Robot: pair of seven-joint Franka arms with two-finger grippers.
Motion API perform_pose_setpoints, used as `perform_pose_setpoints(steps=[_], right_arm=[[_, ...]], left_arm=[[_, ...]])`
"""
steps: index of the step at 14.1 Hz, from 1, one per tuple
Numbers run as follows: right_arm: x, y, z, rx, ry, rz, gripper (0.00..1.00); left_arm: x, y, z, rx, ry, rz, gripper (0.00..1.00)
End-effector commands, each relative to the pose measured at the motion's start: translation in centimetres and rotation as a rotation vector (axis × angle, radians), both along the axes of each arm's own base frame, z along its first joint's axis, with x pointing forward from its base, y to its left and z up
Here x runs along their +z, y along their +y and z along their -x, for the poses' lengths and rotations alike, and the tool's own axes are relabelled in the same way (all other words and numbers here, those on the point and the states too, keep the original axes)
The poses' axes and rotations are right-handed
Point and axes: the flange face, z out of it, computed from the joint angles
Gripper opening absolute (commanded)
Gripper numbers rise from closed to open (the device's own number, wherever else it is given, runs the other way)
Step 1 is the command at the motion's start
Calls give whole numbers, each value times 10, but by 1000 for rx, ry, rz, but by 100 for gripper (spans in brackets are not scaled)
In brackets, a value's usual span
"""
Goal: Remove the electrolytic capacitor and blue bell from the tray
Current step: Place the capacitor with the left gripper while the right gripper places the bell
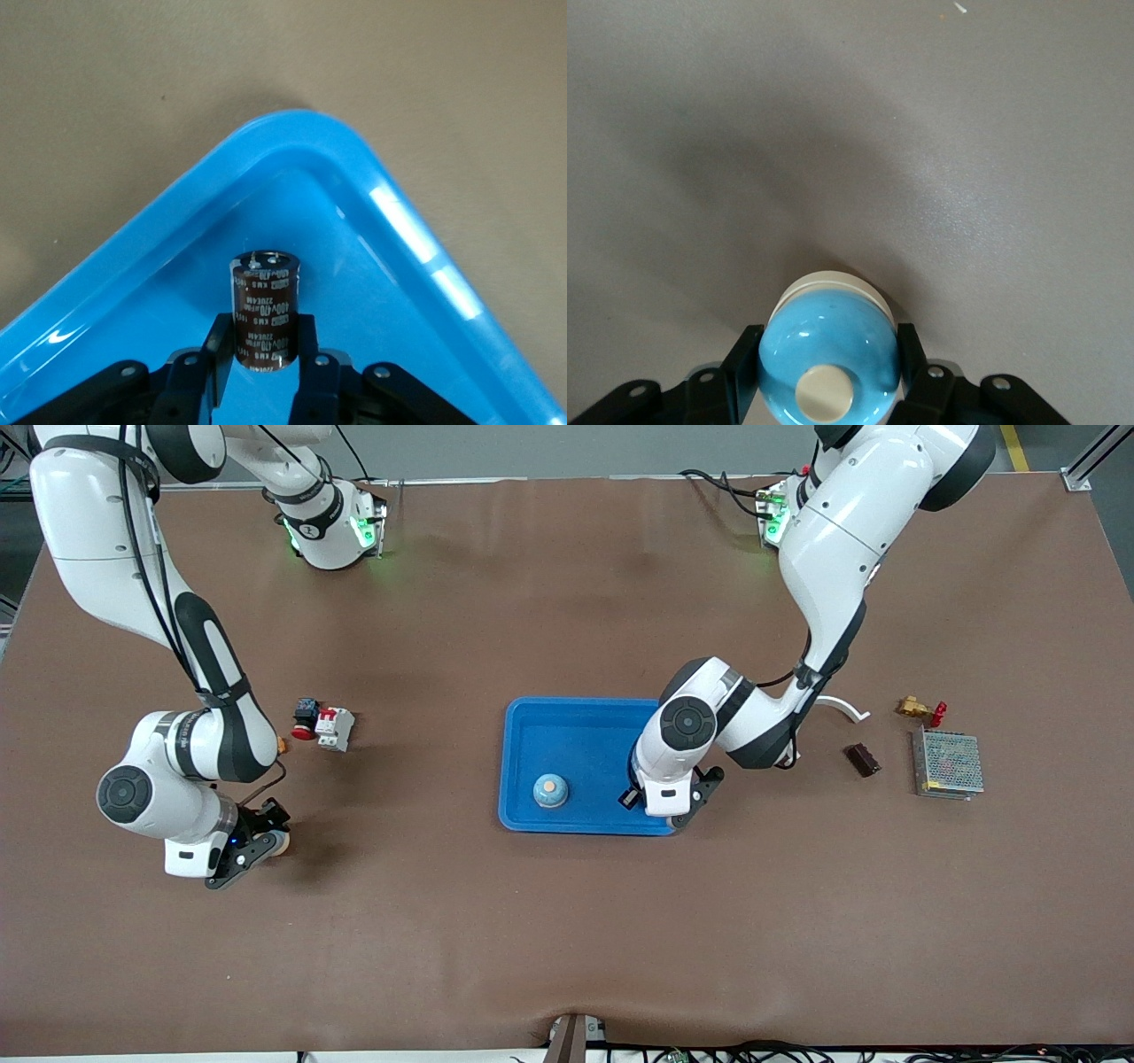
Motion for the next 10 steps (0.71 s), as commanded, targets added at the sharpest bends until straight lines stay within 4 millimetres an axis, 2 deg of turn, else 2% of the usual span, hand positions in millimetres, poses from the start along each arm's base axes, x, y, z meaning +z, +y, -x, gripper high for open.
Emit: perform_pose_setpoints(steps=[1, 4, 6, 8, 10], right_arm=[[1, -3, -3, 14, -10, -13, 58], [0, -3, -2, 14, -9, -13, 58], [-1, -3, -2, 14, -9, -13, 59], [-4, -4, -2, 11, -4, -15, 59], [-4, -4, -2, 11, -4, -15, 59]], left_arm=[[36, 1, -7, -5, -49, -5, 0], [85, 15, -15, -55, -87, -28, 0], [99, 55, -31, -110, -60, -60, 0], [111, 78, -36, -173, -33, -89, 0], [118, 118, -44, -260, 11, -120, 0]])
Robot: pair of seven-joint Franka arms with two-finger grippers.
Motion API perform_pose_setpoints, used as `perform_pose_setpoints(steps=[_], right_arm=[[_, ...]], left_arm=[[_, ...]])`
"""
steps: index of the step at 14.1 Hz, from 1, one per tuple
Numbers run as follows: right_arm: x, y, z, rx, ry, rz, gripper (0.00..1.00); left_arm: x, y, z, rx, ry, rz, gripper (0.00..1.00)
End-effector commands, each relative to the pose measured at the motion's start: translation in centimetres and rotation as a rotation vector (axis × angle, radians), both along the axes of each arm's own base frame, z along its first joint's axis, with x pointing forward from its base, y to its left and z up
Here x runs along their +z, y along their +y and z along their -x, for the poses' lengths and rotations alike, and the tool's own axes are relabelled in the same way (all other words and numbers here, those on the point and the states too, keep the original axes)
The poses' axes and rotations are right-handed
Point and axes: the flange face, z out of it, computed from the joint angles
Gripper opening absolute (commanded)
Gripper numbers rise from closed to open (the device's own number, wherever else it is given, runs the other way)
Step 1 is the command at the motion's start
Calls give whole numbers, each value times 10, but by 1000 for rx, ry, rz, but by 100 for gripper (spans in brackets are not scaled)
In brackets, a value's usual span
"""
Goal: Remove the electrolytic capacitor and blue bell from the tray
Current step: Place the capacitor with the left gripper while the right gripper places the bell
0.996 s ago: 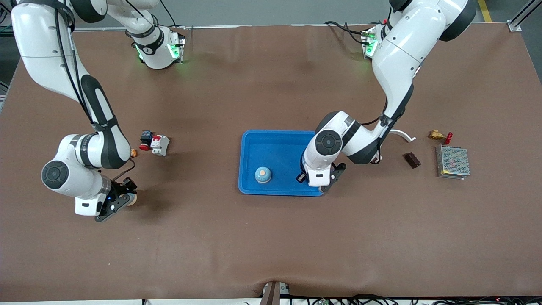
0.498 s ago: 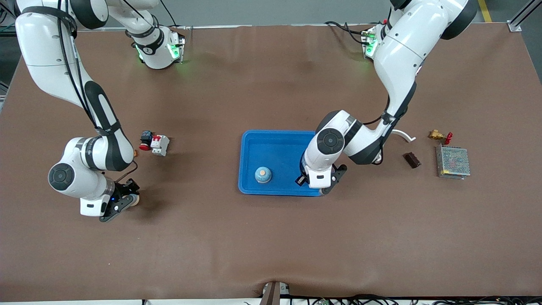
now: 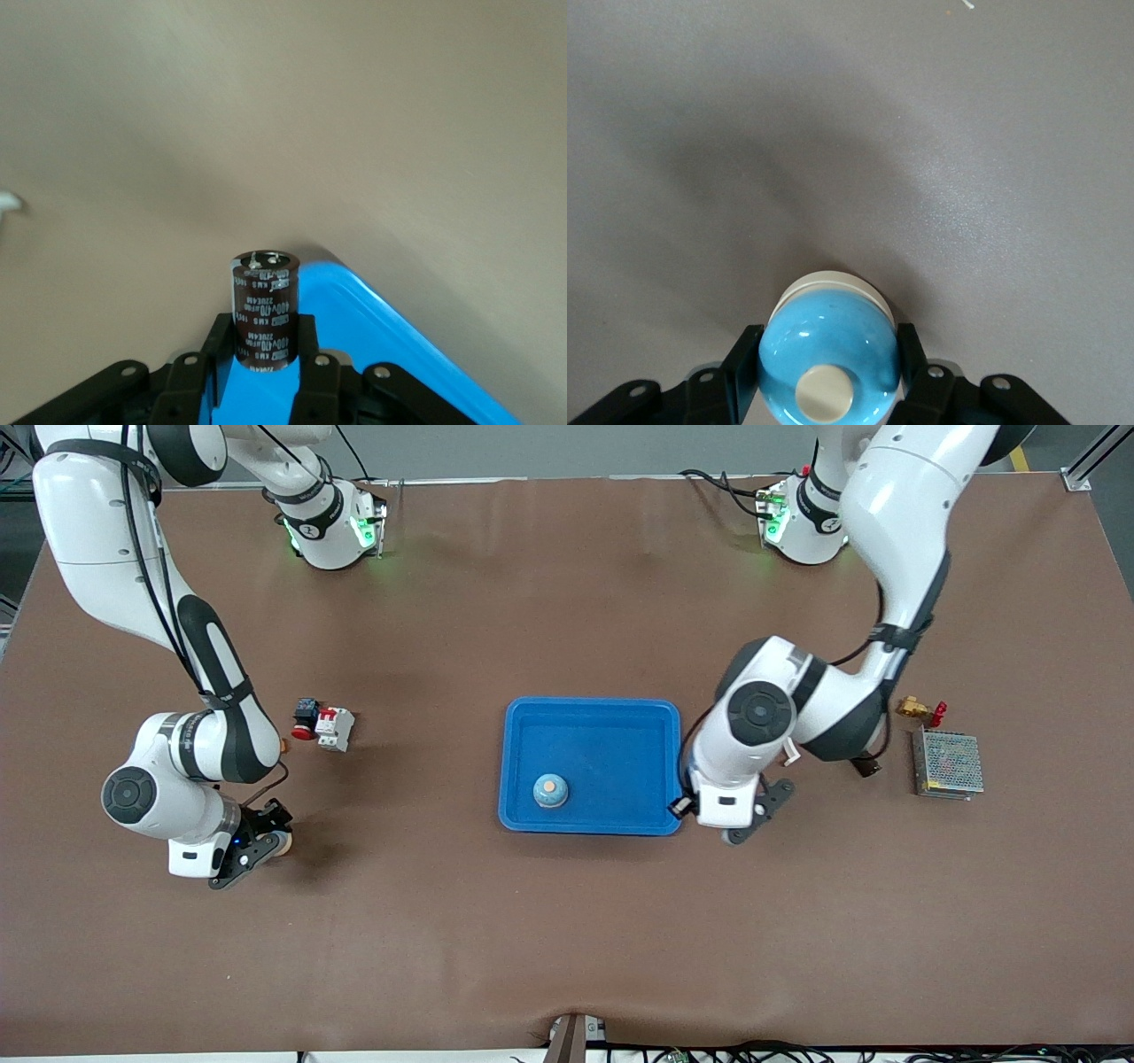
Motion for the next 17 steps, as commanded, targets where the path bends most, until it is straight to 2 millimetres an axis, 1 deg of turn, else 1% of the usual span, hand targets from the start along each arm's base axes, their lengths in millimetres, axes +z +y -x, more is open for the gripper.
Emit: perform_pose_setpoints(steps=[1, 2, 3, 5, 6, 8, 10, 13, 14, 15, 17], right_arm=[[0, -4, -2, 7, -7, -17, 59], [0, -4, -2, 6, -7, -18, 59], [0, -4, -2, 5, -7, -18, 63], [1, -4, -3, 0, -9, -19, 100], [2, -4, -3, -1, -7, -19, 100], [11, -2, -9, -4, -16, -21, 100], [20, 0, -13, -39, -4, -56, 100], [59, 4, -31, -77, 43, -106, 100], [68, 5, -34, -97, 52, -108, 100], [75, 7, -36, -131, 63, -109, 100], [89, 17, -40, -180, 71, -106, 100]], left_arm=[[5, 49, -1, -117, 67, -51, 0], [3, 71, -2, -158, 89, -61, 0], [-4, 95, -2, -193, 112, -66, 0], [-14, 131, -2, -251, 144, -67, 0], [-21, 149, -1, -268, 163, -67, 0], [-31, 176, 4, -312, 186, -106, 0], [-48, 198, 14, -339, 214, -138, 0], [-71, 237, 25, -384, 205, -111, 0], [-80, 242, 32, -387, 203, -102, 0], [-90, 239, 40, -404, 202, -104, 0], [-100, 238, 52, -434, 192, -116, 0]])
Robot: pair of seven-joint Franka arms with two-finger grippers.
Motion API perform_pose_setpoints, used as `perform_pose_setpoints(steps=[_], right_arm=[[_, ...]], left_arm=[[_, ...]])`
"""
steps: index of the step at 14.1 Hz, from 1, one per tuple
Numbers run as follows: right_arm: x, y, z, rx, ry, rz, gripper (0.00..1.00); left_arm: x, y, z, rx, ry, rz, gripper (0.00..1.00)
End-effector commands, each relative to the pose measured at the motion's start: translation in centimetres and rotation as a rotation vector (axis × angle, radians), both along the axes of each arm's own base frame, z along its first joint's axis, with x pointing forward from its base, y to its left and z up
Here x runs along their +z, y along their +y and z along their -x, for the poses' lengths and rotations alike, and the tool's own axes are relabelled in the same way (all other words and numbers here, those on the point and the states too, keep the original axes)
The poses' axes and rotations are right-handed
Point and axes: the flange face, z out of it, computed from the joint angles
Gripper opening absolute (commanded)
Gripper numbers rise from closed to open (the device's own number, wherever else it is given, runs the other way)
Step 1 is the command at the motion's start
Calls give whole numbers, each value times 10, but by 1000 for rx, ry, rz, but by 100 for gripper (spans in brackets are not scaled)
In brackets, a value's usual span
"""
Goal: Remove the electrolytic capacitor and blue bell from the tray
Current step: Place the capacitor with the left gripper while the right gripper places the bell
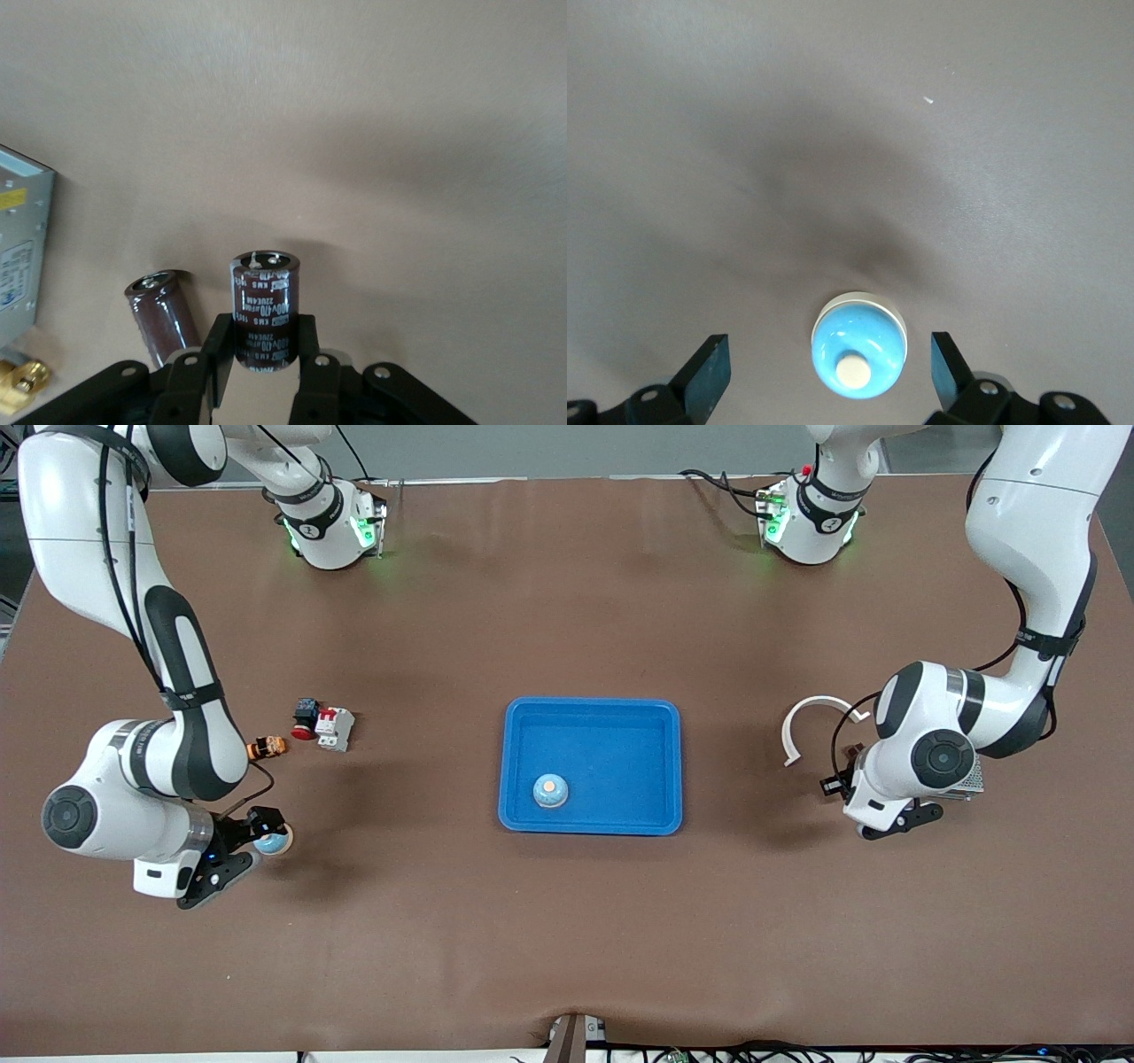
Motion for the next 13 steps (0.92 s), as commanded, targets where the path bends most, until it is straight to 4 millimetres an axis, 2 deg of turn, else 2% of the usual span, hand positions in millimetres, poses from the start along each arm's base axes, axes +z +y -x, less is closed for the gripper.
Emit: perform_pose_setpoints(steps=[1, 3, 5, 8, 9, 10, 11, 13], right_arm=[[23, 18, -6, -75, 24, -13, 100], [40, 31, -8, -125, 60, -5, 100], [51, 41, -7, -185, 96, 4, 100], [65, 67, -5, -274, 113, 16, 100], [77, 77, -4, -313, 103, 19, 100], [85, 91, -2, -327, 98, 24, 100], [86, 103, 0, -346, 106, 30, 100], [93, 119, 5, -412, 126, 44, 100]], left_arm=[[2, -8, 23, -49, -31, -13, 0], [-2, -10, 23, -53, -31, -7, 0], [-5, -14, 25, -58, -26, -6, 0], [-12, -15, 25, -58, -16, -1, 0], [-14, -17, 24, -44, -17, -2, 11], [-15, -17, 23, -42, -17, -1, 52], [-14, -17, 22, -43, -18, -1, 100], [-9, -26, 19, -49, -31, 7, 100]])
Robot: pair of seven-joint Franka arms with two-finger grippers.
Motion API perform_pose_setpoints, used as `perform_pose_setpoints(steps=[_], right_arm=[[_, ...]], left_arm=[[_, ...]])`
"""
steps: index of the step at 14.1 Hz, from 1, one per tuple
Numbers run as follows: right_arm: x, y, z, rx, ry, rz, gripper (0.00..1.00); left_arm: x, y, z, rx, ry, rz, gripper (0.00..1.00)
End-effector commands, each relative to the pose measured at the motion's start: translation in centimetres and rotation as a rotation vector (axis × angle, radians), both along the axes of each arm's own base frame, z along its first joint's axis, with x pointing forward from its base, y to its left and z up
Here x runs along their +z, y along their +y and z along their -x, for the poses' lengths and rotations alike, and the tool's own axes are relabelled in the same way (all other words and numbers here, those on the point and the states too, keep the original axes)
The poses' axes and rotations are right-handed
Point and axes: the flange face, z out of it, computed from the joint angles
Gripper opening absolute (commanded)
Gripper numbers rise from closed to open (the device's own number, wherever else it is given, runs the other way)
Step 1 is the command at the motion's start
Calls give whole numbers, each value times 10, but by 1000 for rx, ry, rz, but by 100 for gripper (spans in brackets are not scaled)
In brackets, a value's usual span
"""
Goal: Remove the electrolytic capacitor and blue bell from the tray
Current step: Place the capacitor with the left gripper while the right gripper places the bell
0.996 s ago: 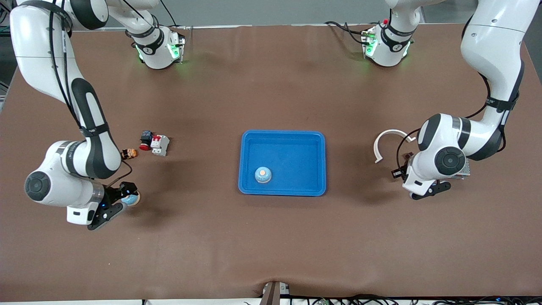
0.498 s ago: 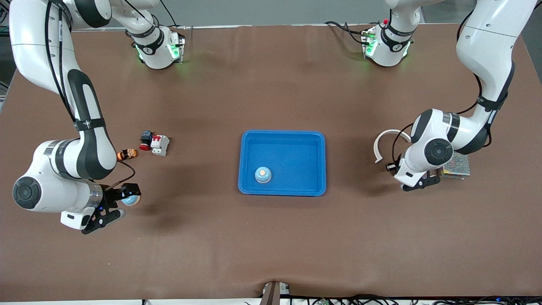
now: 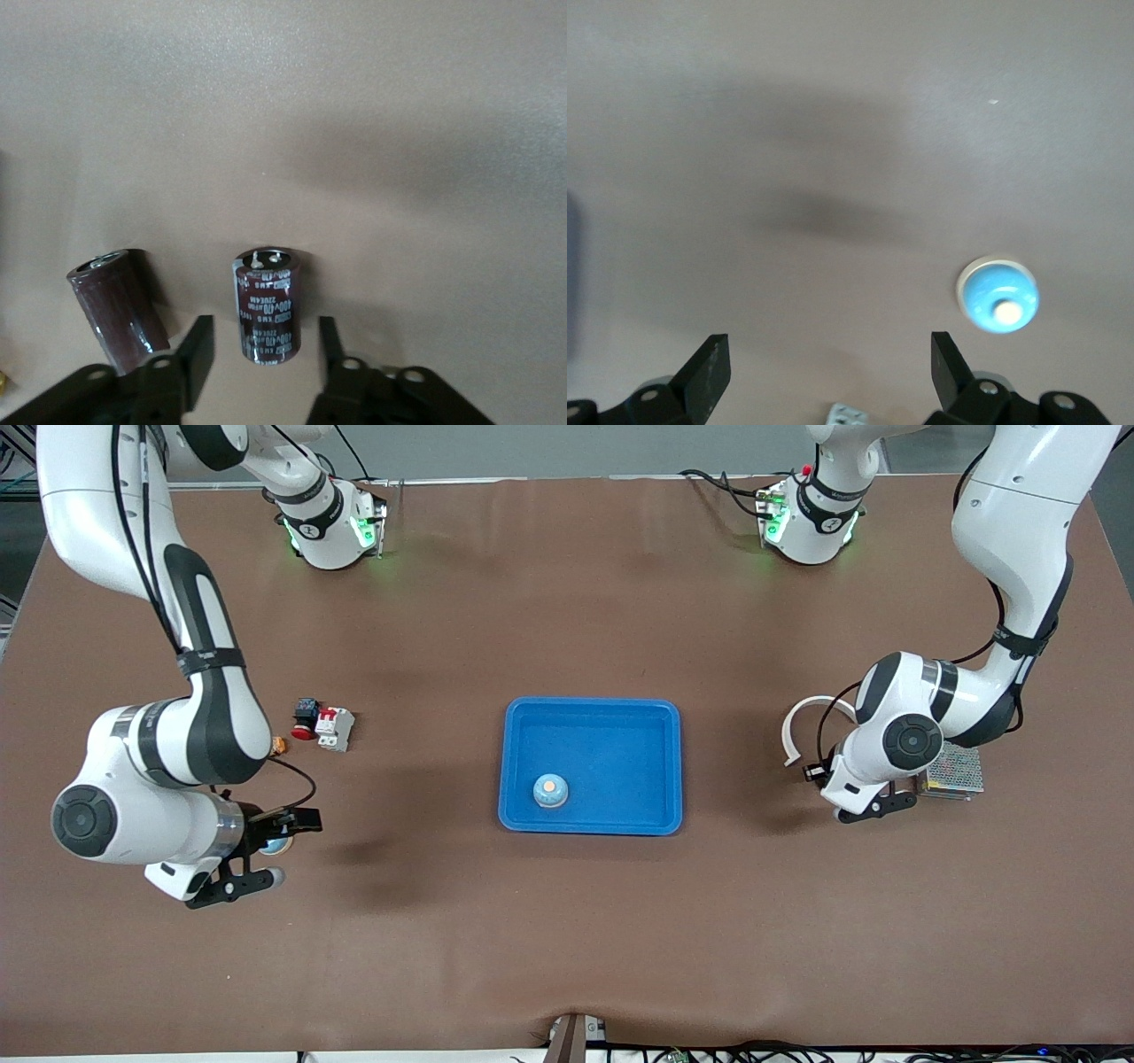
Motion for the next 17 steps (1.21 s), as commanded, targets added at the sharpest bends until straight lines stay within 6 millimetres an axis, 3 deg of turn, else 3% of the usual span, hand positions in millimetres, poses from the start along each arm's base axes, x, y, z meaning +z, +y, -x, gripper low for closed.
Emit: perform_pose_setpoints(steps=[1, 5, 10, 13, 17], right_arm=[[21, 24, 8, -84, 7, 11, 100], [25, 75, 19, -185, 18, 36, 100], [34, 165, 45, -370, 15, 75, 100], [37, 230, 65, -470, -28, 68, 100], [29, 288, 83, -534, -78, 26, 100]], left_arm=[[12, -15, -4, -11, -35, 5, 100], [45, -35, -23, -20, -85, 25, 100], [101, -43, -45, -27, -116, 8, 100], [156, -40, -68, -21, -128, -6, 100], [220, -34, -81, -25, -131, 10, 100]])
